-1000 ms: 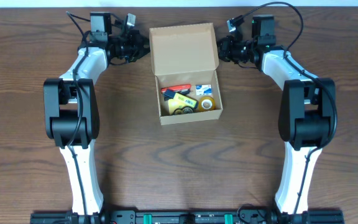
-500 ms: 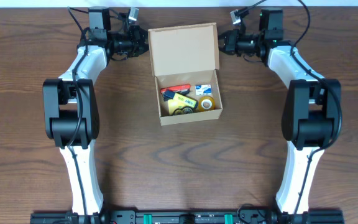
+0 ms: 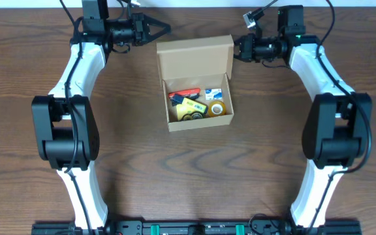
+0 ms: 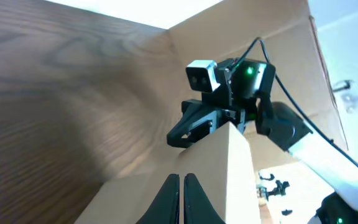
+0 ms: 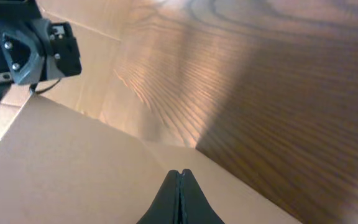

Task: Pack container
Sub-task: 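Push the open lid forward with both grippers to close the box, then press down on the closed lid with both grippers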

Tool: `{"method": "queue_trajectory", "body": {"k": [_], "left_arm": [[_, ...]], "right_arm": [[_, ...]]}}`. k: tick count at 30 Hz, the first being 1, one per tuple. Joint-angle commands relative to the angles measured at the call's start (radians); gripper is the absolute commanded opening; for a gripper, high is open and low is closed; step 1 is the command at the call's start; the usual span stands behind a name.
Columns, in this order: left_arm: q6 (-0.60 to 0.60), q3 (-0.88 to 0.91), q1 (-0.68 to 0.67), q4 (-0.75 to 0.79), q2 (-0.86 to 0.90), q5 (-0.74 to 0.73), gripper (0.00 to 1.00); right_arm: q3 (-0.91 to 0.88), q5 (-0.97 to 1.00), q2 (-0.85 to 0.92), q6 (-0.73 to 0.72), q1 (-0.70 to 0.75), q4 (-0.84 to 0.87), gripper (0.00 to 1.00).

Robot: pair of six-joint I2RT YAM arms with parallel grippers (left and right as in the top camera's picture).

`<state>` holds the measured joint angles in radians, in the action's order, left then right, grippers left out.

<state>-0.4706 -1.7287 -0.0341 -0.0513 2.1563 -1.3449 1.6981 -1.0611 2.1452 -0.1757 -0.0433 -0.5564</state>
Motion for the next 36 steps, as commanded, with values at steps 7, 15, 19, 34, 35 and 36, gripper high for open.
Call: {"method": "queue_trajectory", "body": {"k": [7, 15, 19, 34, 35, 36], "left_arm": [[0.029, -0.024, 0.001, -0.004, -0.028, -0.070, 0.06], [0.029, -0.024, 0.001, -0.004, -0.028, -0.070, 0.05], [0.030, -0.024, 0.001, -0.004, -0.028, -0.069, 0.06], [0.209, -0.023, 0.001, -0.251, -0.028, 0.052, 0.06], [0.242, -0.024, 0.001, -0.284, -0.028, 0.055, 0.05], [0.268, -0.023, 0.001, -0.311, -0.028, 0.055, 0.06]], "right_arm": [[0.011, 0.196, -0.113, 0.333, -0.048, -0.279, 0.02], [0.011, 0.325, -0.122, 0.403, -0.069, -0.436, 0.01], [0.011, 0.395, -0.139, 0.437, -0.069, -0.507, 0.01], [0.011, 0.536, -0.237, 0.448, -0.069, -0.600, 0.01], [0.011, 0.555, -0.262, 0.433, -0.071, -0.587, 0.01], [0.011, 0.560, -0.288, 0.430, -0.073, -0.576, 0.01]]}}
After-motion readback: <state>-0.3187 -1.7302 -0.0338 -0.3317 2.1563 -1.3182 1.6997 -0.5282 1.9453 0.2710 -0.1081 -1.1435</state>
